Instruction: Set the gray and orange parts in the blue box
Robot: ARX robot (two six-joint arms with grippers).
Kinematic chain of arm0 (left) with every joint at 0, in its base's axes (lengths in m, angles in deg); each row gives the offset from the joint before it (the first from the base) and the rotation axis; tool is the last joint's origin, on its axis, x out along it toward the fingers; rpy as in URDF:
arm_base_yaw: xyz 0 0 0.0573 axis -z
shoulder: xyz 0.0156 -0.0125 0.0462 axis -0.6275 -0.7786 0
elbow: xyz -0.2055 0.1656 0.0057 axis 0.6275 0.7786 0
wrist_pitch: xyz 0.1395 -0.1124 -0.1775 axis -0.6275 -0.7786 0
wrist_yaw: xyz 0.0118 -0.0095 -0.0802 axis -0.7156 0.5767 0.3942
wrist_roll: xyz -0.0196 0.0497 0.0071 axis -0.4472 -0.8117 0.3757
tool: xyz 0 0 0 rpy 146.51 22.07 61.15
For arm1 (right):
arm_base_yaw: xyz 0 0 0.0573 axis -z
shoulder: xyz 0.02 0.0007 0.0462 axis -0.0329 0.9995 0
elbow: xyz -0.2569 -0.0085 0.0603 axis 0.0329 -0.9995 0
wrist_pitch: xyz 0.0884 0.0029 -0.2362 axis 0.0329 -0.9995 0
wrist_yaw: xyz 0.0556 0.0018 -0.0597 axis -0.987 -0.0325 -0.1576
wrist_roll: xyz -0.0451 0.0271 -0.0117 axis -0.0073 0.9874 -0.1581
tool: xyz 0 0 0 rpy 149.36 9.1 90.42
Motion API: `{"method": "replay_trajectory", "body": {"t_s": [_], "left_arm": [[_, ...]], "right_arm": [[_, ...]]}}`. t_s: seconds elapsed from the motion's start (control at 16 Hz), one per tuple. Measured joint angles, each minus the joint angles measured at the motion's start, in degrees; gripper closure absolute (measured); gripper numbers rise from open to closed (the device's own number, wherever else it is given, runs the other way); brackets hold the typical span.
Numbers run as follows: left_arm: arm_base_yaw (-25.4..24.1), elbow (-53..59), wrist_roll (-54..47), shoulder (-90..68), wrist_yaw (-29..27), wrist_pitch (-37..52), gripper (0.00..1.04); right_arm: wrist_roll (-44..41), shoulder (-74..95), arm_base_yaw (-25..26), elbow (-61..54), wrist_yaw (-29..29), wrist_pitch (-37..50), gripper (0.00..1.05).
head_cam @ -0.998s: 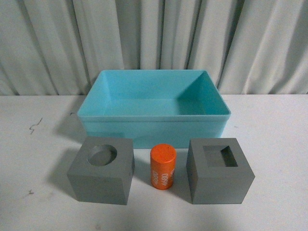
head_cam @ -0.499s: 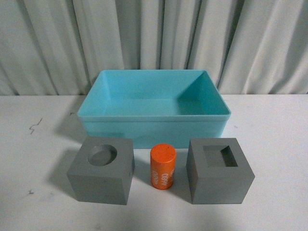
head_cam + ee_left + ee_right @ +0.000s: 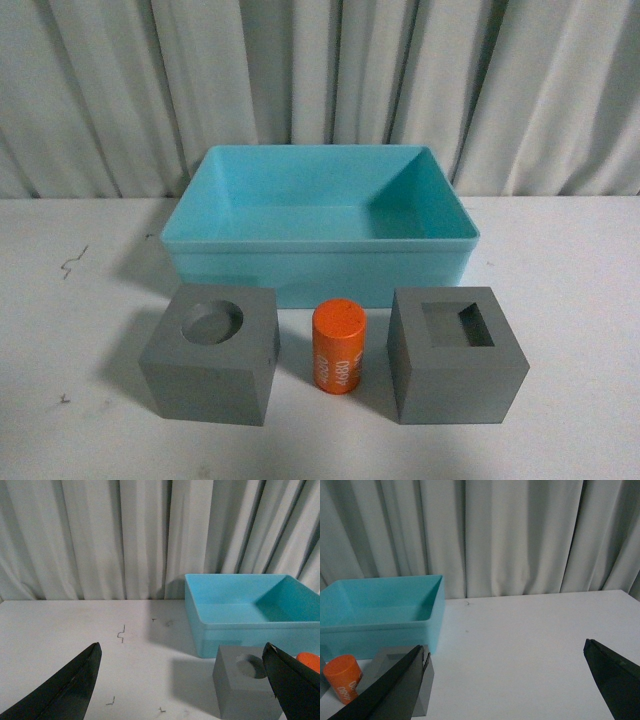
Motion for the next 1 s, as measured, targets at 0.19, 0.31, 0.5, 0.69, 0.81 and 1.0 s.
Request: {"method": "replay_trajectory", "body": {"t_s": [0.19, 0.31, 0.5, 0.69, 0.81, 1.0], "left_arm": [[0.00, 0.00, 0.00, 0.00, 0.00, 0.00, 0.07], [0.00, 0.00, 0.00, 0.00, 0.00, 0.00, 0.07], [0.00, 0.00, 0.00, 0.00, 0.00, 0.00, 0.07], [0.00, 0.00, 0.00, 0.00, 0.00, 0.00, 0.07], [0.00, 0.00, 0.00, 0.00, 0.00, 0.00, 0.07], [0.00, 0.00, 0.00, 0.00, 0.00, 0.00, 0.07]], "right_arm": [[0.00, 0.00, 0.00, 0.00, 0.00, 0.00, 0.06], [0.00, 0.00, 0.00, 0.00, 0.02, 0.00, 0.06], [0.00, 0.00, 0.02, 0.00, 0.02, 0.00, 0.06], [0.00, 0.00, 0.00, 0.00, 0.02, 0.00, 0.06], [0.00, 0.00, 0.02, 0.00, 0.02, 0.00, 0.06], [0.00, 0.00, 0.02, 0.00, 0.00, 0.00, 0.06]]}}
